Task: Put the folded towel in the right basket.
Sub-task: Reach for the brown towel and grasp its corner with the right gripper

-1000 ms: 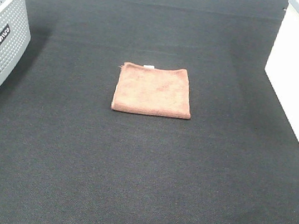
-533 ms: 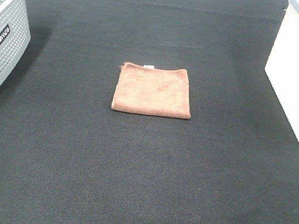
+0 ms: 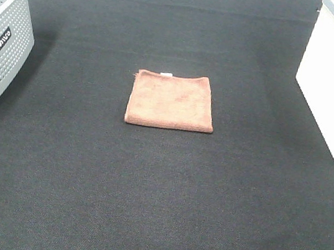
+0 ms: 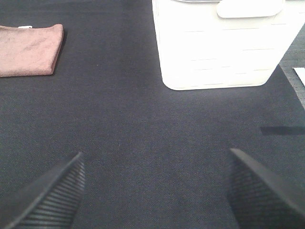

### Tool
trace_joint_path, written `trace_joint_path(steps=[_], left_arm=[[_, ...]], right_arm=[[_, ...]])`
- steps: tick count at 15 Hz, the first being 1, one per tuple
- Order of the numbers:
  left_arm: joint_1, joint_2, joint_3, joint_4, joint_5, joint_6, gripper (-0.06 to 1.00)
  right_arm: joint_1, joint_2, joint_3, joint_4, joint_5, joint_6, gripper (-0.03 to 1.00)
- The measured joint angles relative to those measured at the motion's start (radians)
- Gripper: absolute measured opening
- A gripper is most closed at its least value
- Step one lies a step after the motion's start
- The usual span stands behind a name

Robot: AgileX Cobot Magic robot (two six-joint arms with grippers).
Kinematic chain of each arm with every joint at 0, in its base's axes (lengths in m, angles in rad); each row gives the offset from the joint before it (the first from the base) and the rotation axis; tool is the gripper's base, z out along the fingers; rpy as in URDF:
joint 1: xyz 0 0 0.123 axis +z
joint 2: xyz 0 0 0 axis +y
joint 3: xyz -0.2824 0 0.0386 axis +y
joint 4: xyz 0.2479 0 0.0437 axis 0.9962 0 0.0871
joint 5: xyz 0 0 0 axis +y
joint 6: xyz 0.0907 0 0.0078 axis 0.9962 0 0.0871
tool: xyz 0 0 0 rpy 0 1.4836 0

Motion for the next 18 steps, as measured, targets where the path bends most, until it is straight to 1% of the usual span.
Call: trace_joint_path(steps=[18], left_arm=[[0.000, 0.000, 0.000, 0.000, 0.000, 0.000, 0.87]], right_arm=[[0.000, 0.000, 0.000, 0.000, 0.000, 0.000, 0.76]])
